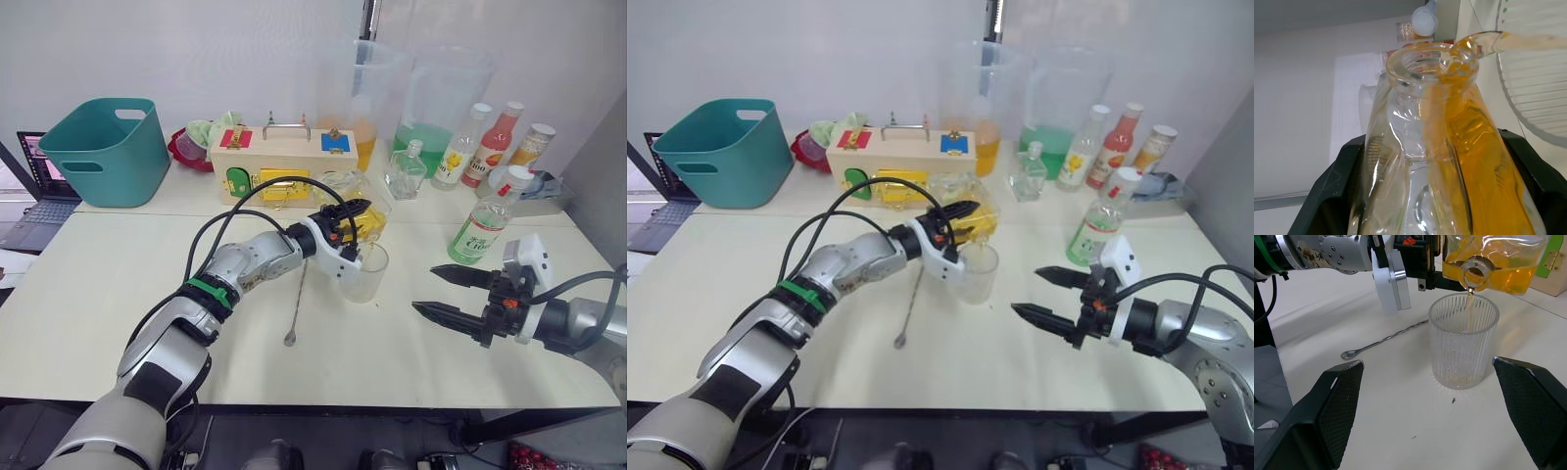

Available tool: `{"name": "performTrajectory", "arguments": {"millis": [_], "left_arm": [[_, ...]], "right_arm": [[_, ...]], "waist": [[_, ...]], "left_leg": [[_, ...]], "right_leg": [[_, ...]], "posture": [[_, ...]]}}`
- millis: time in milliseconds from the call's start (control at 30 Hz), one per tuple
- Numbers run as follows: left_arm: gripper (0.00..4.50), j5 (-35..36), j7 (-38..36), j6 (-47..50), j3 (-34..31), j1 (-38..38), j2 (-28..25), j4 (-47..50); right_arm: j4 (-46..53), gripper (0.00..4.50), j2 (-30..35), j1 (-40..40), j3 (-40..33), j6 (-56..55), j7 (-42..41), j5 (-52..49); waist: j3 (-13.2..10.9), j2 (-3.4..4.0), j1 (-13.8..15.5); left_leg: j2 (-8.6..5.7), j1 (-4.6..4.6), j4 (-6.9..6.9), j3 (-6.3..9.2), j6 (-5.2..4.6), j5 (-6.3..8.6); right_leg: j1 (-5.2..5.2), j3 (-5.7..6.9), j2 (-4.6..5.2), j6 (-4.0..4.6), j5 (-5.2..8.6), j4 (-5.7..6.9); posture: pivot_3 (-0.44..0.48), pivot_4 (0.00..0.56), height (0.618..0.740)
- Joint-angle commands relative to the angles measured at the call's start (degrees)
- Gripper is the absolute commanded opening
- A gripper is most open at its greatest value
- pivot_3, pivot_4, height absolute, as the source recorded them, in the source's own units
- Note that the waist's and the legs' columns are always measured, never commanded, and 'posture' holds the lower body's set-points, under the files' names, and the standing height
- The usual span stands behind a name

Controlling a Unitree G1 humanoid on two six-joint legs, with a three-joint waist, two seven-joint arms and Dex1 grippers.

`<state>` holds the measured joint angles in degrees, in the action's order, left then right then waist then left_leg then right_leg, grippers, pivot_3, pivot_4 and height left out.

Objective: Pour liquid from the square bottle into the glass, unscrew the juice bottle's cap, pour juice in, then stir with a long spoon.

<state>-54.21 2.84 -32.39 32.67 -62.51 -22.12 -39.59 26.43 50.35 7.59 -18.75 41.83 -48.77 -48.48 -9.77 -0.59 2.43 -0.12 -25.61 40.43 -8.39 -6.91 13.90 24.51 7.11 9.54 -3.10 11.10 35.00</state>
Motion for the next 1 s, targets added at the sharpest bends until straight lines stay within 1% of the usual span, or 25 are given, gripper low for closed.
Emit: {"name": "performTrajectory", "arguments": {"millis": [33,1000], "left_arm": [[2.8,0.9,2.7,0.3,-1.8,-3.4,0.2,2.2],[2.8,-0.4,2.2,0.7,-2.0,-2.8,-0.6,3.6]], "right_arm": [[0.4,4.47,0.0,0.7,-0.9,-0.5,-0.2,-0.5],[-1.5,4.47,-0.5,2.5,1.0,-1.6,-1.6,0.9]], "waist": [[0.0,0.0,0.0],[0.0,0.0,0.0]], "left_leg": [[0.0,0.0,0.0,0.0,0.0,0.0],[0.0,0.0,0.04,0.0,-0.01,0.0]], "right_leg": [[0.0,0.0,0.0,0.0,0.0,0.0],[0.0,0.01,-0.01,0.0,0.0,0.04]], "posture": [[0.0,0.15,0.74],[0.0,0.15,0.74]]}}
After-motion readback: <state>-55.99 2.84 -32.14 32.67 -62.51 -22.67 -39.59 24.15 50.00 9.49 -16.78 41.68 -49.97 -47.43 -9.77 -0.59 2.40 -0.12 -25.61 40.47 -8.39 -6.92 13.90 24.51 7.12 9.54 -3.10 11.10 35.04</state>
